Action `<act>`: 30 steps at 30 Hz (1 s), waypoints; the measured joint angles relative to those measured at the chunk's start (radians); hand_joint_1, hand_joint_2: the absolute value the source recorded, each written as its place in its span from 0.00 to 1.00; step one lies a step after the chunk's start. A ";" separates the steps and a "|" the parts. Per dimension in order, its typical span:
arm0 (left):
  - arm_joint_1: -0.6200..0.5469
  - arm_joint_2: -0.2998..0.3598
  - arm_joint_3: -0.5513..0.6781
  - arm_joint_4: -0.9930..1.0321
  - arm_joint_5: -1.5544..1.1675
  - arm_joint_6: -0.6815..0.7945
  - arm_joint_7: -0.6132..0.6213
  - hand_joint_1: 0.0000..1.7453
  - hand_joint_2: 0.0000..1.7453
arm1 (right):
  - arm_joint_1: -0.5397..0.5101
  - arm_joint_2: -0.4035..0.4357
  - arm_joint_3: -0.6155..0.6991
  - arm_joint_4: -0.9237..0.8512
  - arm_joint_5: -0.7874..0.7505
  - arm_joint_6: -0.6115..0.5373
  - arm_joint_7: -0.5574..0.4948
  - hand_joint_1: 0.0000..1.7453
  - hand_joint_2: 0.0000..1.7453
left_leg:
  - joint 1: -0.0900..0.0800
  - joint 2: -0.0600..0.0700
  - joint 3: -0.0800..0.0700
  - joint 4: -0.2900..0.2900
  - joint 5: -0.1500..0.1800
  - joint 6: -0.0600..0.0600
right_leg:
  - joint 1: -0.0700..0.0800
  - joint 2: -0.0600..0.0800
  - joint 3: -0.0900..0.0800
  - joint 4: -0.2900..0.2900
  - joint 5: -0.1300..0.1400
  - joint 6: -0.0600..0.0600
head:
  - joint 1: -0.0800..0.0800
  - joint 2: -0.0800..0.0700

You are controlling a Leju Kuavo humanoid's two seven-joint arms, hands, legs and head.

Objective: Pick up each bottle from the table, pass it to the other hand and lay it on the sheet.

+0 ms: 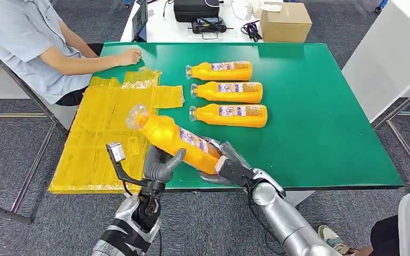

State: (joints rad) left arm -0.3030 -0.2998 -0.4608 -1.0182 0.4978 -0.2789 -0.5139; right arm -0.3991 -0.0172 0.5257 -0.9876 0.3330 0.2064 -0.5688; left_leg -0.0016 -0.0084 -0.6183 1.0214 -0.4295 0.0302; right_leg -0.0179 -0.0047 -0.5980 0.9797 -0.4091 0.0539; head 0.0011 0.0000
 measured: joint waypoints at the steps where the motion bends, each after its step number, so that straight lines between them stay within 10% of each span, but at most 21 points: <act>1: 0.000 0.000 0.000 0.000 0.000 0.000 0.000 0.01 1.00 | 0.000 0.000 0.000 0.000 0.000 0.000 0.000 1.00 1.00 | 0.000 0.000 0.000 0.000 0.000 0.000 | 0.000 0.000 0.000 0.000 0.000 0.000 | 0.000 0.000; 5: 0.000 0.000 0.000 0.000 0.000 0.000 0.000 0.18 1.00 | 0.000 0.000 0.000 0.000 0.000 0.000 0.000 1.00 1.00 | 0.000 0.000 0.000 0.000 0.000 0.000 | 0.000 0.000 0.000 0.000 0.000 0.000 | 0.000 0.000; 6: 0.000 0.000 0.000 -0.001 0.001 -0.002 0.000 1.00 1.00 | 0.000 0.000 0.000 0.001 -0.001 0.002 0.000 1.00 1.00 | 0.000 0.000 0.000 0.000 0.000 0.000 | 0.000 0.000 0.000 0.000 0.000 0.000 | 0.000 0.000; 12: 0.003 -0.002 0.014 -0.010 -0.002 -0.070 -0.039 1.00 1.00 | -0.060 0.014 0.016 0.111 -0.010 0.032 0.010 0.87 1.00 | 0.000 0.000 0.000 0.000 0.000 0.000 | 0.000 0.000 0.000 0.000 0.000 0.000 | 0.000 0.000; 13: 0.003 -0.002 0.024 -0.010 -0.030 -0.078 -0.061 1.00 1.00 | -0.082 0.022 0.026 0.149 -0.019 0.029 0.012 0.71 1.00 | 0.000 0.000 0.000 0.000 0.000 0.000 | 0.000 0.000 0.000 0.000 0.000 0.000 | 0.000 0.000; 14: 0.003 -0.002 0.025 -0.010 -0.033 -0.078 -0.063 1.00 1.00 | -0.086 0.024 0.028 0.155 -0.020 0.029 0.012 0.02 1.00 | 0.000 0.000 0.000 0.000 0.000 0.000 | 0.000 0.000 0.000 0.000 0.000 0.000 | 0.000 0.000; 16: 0.003 -0.002 0.026 -0.010 -0.039 -0.078 -0.065 1.00 1.00 | -0.091 0.026 0.031 0.164 -0.029 0.030 0.012 0.00 1.00 | 0.000 0.000 0.000 0.000 0.000 0.000 | 0.000 0.000 0.000 0.000 0.000 0.000 | 0.000 0.000; 17: 0.003 -0.002 0.026 -0.010 -0.046 -0.078 -0.067 1.00 1.00 | -0.091 0.027 0.032 0.168 -0.031 0.030 0.013 0.00 0.00 | 0.000 0.000 0.000 0.000 0.000 0.000 | 0.000 0.000 0.000 0.000 0.000 0.000 | 0.000 0.000; 30: -0.012 0.007 0.010 -0.026 -0.330 0.248 -0.113 1.00 1.00 | -0.050 0.056 -0.040 0.183 -0.044 -0.175 0.080 0.00 0.00 | 0.000 0.000 0.000 0.000 0.000 0.000 | 0.000 0.000 0.000 0.000 0.000 0.000 | 0.000 0.000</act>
State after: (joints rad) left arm -0.3154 -0.2930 -0.4505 -1.0444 0.1674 -0.0305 -0.6271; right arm -0.4493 0.0389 0.4853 -0.8045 0.2890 0.0312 -0.4887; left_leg -0.0015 -0.0080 -0.6181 1.0215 -0.4294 0.0303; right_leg -0.0178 -0.0045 -0.5982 0.9797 -0.4091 0.0539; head 0.0011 0.0000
